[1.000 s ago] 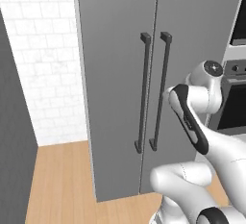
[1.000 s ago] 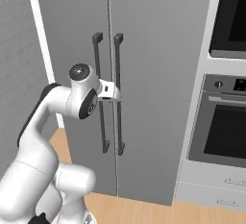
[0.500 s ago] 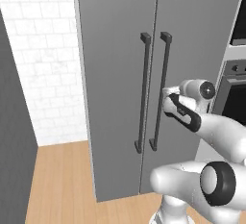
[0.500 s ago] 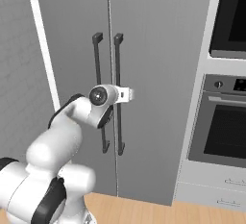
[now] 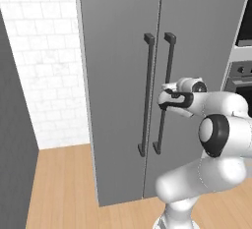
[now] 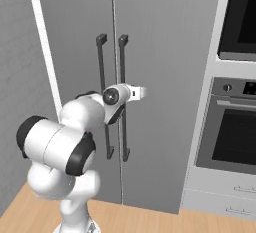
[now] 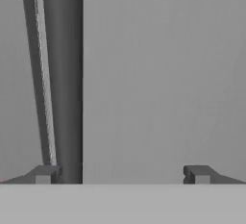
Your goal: Grab a lemon wedge from the fridge and one ice cube from the ice bowl, and put them in the glass of lemonade.
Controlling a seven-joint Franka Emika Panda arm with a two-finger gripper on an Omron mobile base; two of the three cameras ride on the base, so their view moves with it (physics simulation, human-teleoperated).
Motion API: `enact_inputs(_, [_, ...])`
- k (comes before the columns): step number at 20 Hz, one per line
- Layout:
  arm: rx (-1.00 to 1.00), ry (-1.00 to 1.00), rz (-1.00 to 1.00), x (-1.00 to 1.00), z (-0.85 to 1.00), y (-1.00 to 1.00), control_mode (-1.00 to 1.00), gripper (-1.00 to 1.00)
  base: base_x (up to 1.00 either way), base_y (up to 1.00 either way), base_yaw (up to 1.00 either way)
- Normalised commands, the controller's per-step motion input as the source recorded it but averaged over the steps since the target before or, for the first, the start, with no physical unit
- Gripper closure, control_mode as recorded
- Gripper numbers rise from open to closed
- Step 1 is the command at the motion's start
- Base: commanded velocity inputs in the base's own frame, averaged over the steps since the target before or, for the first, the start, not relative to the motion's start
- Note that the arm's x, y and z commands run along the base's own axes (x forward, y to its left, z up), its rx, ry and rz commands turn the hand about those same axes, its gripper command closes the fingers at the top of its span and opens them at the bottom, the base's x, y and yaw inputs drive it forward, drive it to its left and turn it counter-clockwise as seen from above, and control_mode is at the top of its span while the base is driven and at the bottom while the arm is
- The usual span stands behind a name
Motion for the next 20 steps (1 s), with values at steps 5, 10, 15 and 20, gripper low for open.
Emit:
enact_inputs(5, [0.00,0.03,0.00,0.19,0.61,0.00,-1.00,-1.00,0.00,0.00,0.00])
enact_inputs(10, [0.00,0.09,-0.01,0.21,0.53,0.00,-1.00,-1.00,0.00,0.00,0.00])
enact_inputs(15, [0.00,0.09,0.00,0.00,0.50,0.12,-1.00,-1.00,0.00,0.00,0.00])
enact_inputs(20, [0.00,0.04,0.01,-0.16,0.40,0.27,-1.00,-1.00,0.00,0.00,0.00])
